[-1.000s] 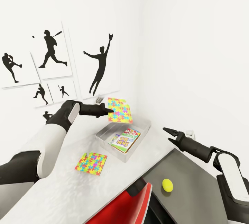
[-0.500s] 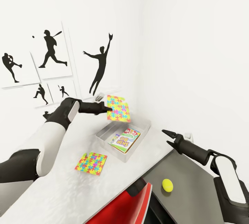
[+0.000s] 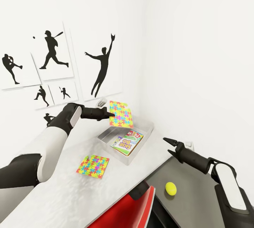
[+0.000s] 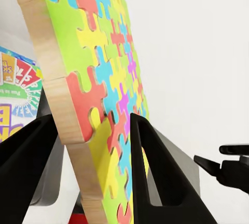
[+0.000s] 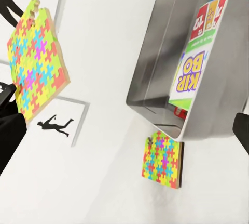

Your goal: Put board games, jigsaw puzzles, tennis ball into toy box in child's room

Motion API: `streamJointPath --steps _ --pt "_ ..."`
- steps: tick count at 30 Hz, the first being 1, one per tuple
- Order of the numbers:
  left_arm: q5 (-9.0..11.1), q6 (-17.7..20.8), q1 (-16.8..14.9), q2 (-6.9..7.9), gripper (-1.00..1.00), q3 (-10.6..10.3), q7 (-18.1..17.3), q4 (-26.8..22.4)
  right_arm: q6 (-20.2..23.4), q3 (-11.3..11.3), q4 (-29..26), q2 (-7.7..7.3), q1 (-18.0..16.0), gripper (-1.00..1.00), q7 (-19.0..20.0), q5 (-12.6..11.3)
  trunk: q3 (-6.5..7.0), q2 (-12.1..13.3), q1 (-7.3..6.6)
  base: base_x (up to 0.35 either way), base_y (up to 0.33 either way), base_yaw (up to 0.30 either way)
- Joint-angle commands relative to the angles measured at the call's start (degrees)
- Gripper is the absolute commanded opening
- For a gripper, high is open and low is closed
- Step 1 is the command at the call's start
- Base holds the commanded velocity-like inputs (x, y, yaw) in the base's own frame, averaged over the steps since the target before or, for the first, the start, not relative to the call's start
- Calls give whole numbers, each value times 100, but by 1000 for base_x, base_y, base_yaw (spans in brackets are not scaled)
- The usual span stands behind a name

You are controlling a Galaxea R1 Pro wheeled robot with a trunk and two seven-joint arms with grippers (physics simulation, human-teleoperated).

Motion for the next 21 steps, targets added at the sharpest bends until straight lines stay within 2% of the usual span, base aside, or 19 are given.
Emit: streamJointPath --steps 1,21 --pt "15 32 -6 -1 -100 11 -5 2 27 -7 -2 0 -6 100 -10 -13 -14 -13 4 0 0 0" --pt "69 -8 25 74 -100 44 -107 228 36 -17 -79 -9 -4 100 0 -57 -14 -13 4 0 0 0"
